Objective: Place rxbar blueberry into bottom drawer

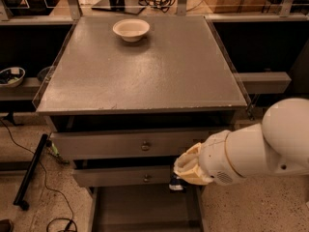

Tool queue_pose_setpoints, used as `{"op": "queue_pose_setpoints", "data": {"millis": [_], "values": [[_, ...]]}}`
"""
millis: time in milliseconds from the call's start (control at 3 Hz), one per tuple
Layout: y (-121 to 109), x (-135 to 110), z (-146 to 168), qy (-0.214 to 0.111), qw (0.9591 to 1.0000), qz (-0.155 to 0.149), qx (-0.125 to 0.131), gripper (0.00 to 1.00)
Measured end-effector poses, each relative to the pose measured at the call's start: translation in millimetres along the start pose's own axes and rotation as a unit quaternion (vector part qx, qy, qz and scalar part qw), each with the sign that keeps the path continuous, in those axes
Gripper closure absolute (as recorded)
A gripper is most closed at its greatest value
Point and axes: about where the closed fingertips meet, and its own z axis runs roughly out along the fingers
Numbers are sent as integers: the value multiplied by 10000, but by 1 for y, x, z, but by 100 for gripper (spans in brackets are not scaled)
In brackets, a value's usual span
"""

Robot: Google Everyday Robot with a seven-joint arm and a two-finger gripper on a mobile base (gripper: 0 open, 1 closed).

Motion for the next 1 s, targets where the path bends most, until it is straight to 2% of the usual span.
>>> {"op": "queue_pose_setpoints", "data": {"millis": [333,667,1000], "values": [[-5,9,16,-38,9999,98,62,100],[-7,24,38,-6,9996,296,-9,100],[-7,24,38,-6,9996,296,-9,100]]}}
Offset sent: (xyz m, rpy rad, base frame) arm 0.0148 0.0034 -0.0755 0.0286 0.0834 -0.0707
